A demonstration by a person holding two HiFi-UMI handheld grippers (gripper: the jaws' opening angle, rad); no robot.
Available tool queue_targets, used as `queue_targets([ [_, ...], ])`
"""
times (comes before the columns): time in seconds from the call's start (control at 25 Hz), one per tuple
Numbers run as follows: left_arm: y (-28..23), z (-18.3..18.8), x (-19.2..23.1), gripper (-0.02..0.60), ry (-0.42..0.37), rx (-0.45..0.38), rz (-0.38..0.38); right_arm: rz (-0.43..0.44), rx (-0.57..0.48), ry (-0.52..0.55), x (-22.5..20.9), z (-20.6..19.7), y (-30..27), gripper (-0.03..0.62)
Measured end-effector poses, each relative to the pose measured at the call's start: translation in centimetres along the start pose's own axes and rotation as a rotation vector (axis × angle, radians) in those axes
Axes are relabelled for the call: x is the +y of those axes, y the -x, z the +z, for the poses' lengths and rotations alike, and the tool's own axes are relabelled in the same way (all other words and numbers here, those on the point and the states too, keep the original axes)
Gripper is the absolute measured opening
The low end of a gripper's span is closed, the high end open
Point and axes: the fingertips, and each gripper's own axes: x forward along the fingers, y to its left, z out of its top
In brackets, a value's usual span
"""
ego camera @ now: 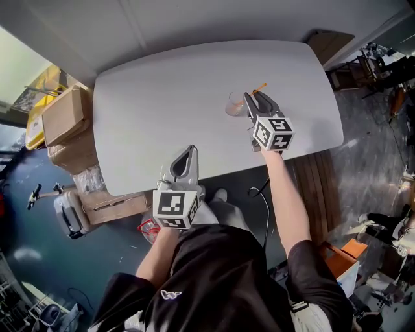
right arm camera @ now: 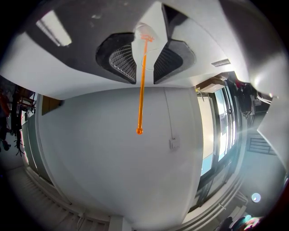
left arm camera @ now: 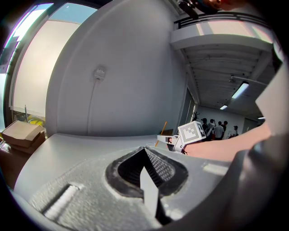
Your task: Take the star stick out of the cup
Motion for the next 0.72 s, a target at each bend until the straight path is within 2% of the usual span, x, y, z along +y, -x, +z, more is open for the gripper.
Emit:
queue_targets([
  [0.36, 0.1, -0.5, 0.8, 0.002, 0.014, 0.012, 0.015, -0.01, 0.013, -0.022, -0.2, -0.6, -0.2, 0.012],
  [0.72, 0.4, -0.5, 1.3, 0.002, 0.022, 0.013, 0.034, 0.003, 0.026, -0.013, 0.1, -0.3, -0.3, 0.011],
])
